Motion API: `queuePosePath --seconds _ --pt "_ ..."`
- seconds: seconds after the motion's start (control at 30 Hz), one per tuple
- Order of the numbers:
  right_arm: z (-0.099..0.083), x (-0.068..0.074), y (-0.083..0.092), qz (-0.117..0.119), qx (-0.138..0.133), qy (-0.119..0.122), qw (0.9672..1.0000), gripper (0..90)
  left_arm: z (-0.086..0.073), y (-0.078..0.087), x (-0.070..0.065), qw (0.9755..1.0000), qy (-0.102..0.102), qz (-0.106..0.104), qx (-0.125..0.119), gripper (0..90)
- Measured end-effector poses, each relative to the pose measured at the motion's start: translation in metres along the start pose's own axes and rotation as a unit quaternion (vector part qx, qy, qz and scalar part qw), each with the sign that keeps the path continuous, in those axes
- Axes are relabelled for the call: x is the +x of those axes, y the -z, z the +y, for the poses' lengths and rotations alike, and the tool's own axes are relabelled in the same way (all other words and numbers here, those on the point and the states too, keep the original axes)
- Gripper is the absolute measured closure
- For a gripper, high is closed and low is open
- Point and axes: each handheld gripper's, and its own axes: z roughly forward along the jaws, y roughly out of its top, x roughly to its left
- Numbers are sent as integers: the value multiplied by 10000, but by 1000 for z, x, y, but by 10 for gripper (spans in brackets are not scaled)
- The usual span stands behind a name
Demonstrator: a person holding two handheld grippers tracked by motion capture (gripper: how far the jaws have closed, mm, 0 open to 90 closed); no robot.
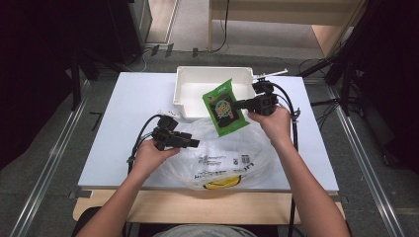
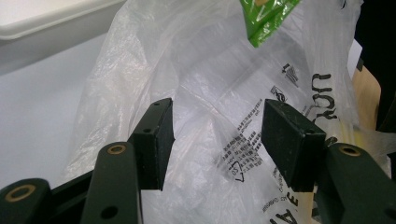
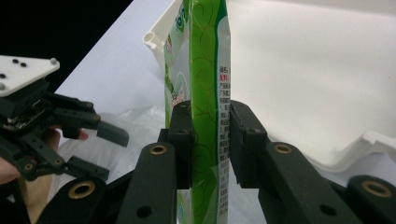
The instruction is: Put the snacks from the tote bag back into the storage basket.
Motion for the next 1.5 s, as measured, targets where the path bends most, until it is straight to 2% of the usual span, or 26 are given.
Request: queuePosePath --seconds 0.23,0.53,0.6,0.7,0.77,0.83,0.9,1.07,1.23,1.5 --pt "14 -3 -9 -36 26 -29 10000 744 0 -1 1 10000 9 20 46 446" --pt "32 -7 -17 -206 44 -29 9998 744 -1 -1 2 10000 44 -14 3 447" --pt "42 -10 -20 -313 106 -27 9995 744 -1 -1 2 10000 39 -11 24 447" --pt "48 -16 -22 -327 72 -101 9994 744 -1 -1 2 10000 31 -19 31 447" --pt "53 -19 -24 -369 142 -132 9991 744 -1 -2 3 10000 29 -13 48 447" --pt "56 -20 -23 -421 128 -158 9989 744 -1 -2 3 10000 28 -17 47 447" --pt "61 -23 -22 -368 34 -262 9990 744 -1 -2 3 10000 20 -27 57 447" --pt "72 -21 -23 -487 -14 -175 9987 744 -2 -4 5 9999 48 -39 91 447" --pt "80 -22 -25 -550 27 -213 9983 743 -3 -4 6 9999 71 -75 79 449" --pt "97 -31 -36 -687 13 -324 9971 744 -4 -4 10 9998 132 -100 61 451"
